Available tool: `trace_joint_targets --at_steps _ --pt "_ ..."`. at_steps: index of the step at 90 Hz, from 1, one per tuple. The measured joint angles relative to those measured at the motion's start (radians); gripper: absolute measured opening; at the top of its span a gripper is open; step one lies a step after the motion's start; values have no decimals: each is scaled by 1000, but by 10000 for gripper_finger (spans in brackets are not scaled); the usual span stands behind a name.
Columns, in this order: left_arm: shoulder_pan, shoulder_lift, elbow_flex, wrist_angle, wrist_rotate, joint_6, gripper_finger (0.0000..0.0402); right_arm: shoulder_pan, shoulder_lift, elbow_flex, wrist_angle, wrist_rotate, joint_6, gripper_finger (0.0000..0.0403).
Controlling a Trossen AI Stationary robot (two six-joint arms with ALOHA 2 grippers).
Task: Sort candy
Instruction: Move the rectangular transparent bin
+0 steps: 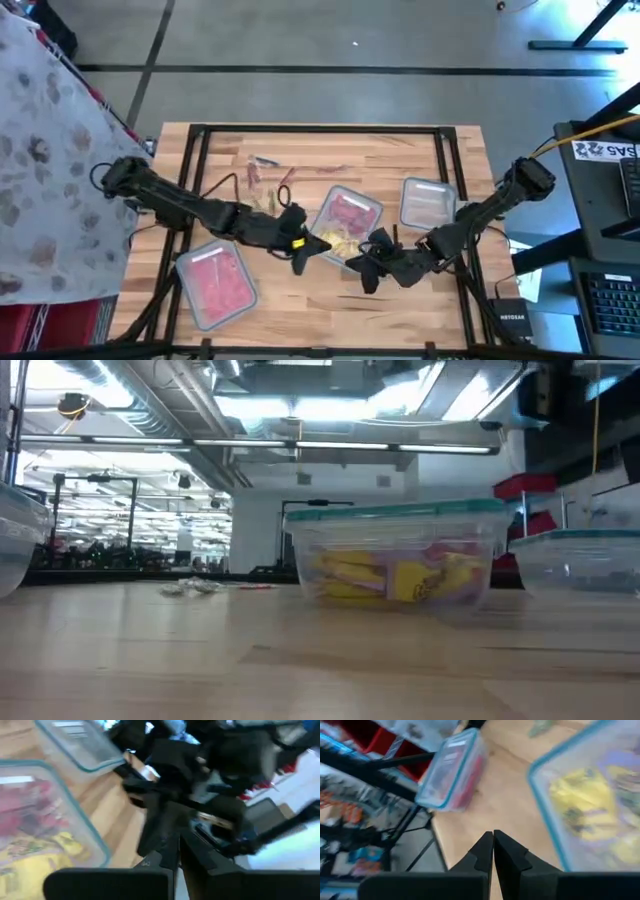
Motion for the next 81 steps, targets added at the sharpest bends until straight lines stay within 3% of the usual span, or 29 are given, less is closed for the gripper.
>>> trace_joint_targets --at_steps 31,81 --pt "-65 -25 0 -36 -9 55 0 -113 0 47 31 -42 -169 0" --pt "-72 -24 0 -107 -27 2 0 -142 1 52 29 -42 -196 0"
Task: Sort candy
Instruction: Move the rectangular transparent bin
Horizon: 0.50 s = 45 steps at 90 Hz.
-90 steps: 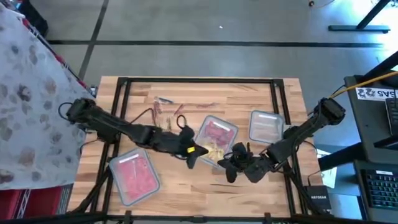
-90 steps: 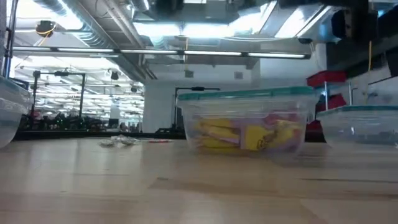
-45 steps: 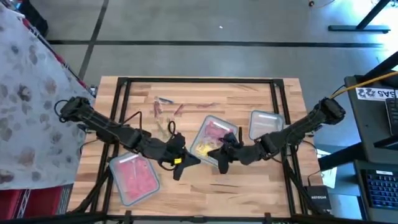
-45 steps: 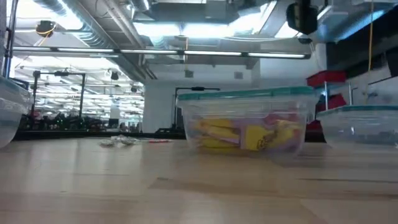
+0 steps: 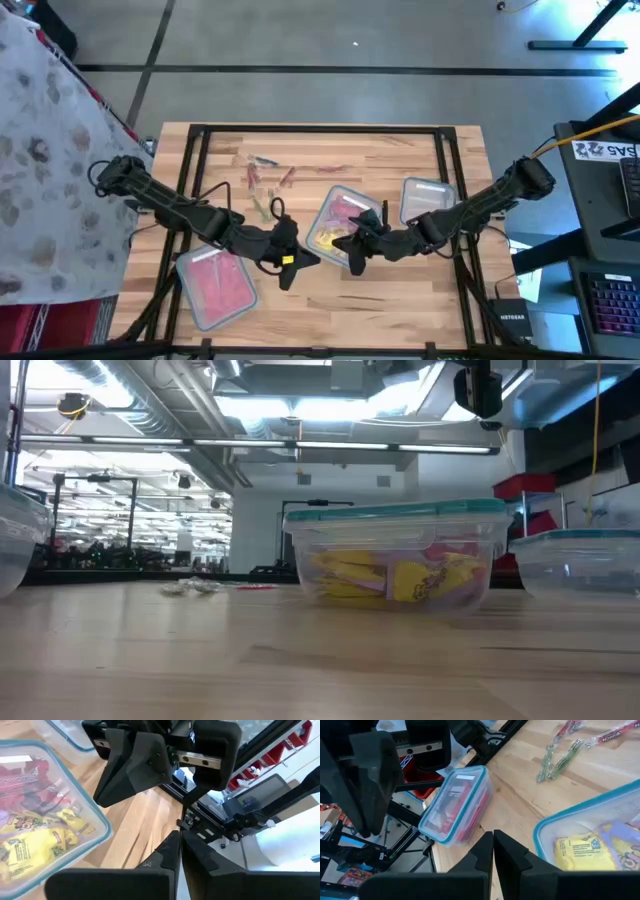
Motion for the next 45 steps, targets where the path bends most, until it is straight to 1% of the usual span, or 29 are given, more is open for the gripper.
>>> trace_joint_targets --at_steps 19,45 --pt "0 0 0 -3 -5 28 0 0 0 0 0 0 0 0" --pt "0 0 0 -60 -5 21 0 0 0 0 0 0 0 0"
